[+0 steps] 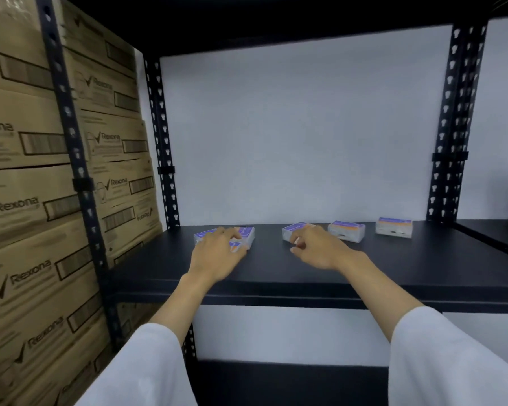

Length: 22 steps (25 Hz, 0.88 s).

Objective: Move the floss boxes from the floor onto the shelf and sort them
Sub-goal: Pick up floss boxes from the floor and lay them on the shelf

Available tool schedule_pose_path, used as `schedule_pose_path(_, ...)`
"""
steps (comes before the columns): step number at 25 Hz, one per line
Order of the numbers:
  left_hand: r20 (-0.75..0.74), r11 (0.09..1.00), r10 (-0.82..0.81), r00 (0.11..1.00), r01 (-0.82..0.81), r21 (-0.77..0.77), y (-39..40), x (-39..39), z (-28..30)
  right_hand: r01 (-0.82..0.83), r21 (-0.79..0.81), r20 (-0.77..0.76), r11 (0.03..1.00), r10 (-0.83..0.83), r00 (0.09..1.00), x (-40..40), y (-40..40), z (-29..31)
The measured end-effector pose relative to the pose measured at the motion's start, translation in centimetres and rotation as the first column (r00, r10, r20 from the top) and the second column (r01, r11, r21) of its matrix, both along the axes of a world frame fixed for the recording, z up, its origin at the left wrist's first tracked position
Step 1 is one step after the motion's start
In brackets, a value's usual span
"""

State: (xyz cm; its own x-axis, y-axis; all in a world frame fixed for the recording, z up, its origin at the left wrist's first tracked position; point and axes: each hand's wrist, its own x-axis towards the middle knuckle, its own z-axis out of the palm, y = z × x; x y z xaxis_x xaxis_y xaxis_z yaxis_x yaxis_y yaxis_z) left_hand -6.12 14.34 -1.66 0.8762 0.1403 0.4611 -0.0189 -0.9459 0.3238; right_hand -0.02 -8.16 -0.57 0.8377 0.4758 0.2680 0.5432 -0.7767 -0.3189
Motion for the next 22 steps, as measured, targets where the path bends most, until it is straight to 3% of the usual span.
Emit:
schedule_pose_path(7, 0.114, 1.000, -0.009, 0.993, 0.006, 0.030, 1.9, 6.3, -3.8, 0.065, 0.103, 0.095, 0.993, -0.074, 0.993, 8.4, 2.0, -2.8)
schedule_pose_path(10, 0.149, 1.000, 0.005, 0.989, -0.009, 0.026, 2.3, 7.1, -4.2, 0.141, 0.052, 0.141, 0.989, -0.147, 0.979, 11.7, 2.9, -3.0)
schedule_pose_path(16, 0.136, 0.994, 0.104, 0.985, -0.105, 0.002, 2.5, 7.5, -4.6, 0.284, -0.130, 0.009, 0.950, -0.286, 0.958, 15.1, 4.1, -3.7)
schedule_pose_path(22, 0.087, 0.991, 0.130, 0.988, -0.130, -0.015, 2.5, 7.5, -4.7, 0.252, -0.149, 0.011, 0.956, -0.253, 0.967, 11.7, 4.7, -3.6)
